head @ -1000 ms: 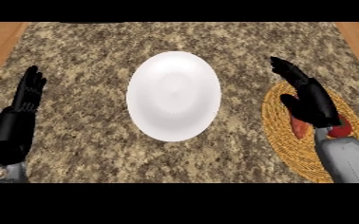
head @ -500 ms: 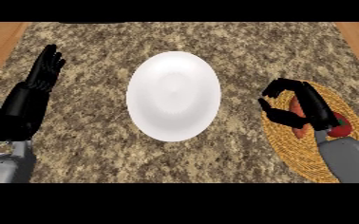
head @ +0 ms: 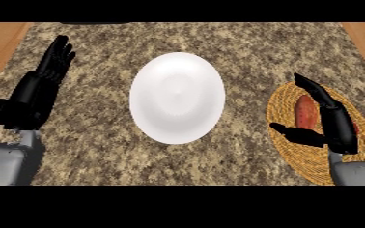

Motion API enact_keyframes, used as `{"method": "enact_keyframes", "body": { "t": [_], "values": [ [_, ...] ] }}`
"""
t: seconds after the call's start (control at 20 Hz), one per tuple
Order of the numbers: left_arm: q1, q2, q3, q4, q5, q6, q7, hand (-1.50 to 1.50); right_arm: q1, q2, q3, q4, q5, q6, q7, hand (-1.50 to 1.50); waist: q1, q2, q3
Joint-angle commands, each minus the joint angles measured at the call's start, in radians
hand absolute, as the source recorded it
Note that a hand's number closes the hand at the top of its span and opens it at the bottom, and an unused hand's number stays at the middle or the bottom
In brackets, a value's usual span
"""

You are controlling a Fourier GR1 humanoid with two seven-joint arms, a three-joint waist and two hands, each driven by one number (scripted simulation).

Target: Pick the tomato from the placemat and place it in the plate

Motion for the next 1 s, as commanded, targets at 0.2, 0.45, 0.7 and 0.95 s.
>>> {"method": "enact_keyframes", "body": {
  "t": [0.2, 0.45, 0.7, 0.95],
  "values": [
    [-0.050, 0.000, 0.029, 0.076, -0.013, -0.018, -0.027, 0.00, 0.006, -0.213, -0.039, -0.204, 0.126, -0.003, 0.298, -1.50, -0.007, 0.000, -0.003],
    [-0.050, -0.006, 0.026, 0.034, 0.001, -0.007, 0.027, 0.00, 0.050, -0.458, -0.014, -0.251, 0.203, 0.176, 0.571, -1.50, -0.020, -0.005, -0.007],
    [-0.066, -0.021, 0.006, 0.007, -0.011, 0.003, 0.056, 0.00, 0.009, -0.562, 0.060, -0.350, 0.193, 0.377, 0.853, -1.50, 0.005, -0.003, -0.005],
    [-0.066, -0.038, -0.002, 0.058, -0.028, -0.016, 0.004, 0.00, 0.001, -0.580, 0.082, -0.287, 0.131, 0.536, 0.929, -1.50, 0.012, 0.003, -0.002]
  ]
}}
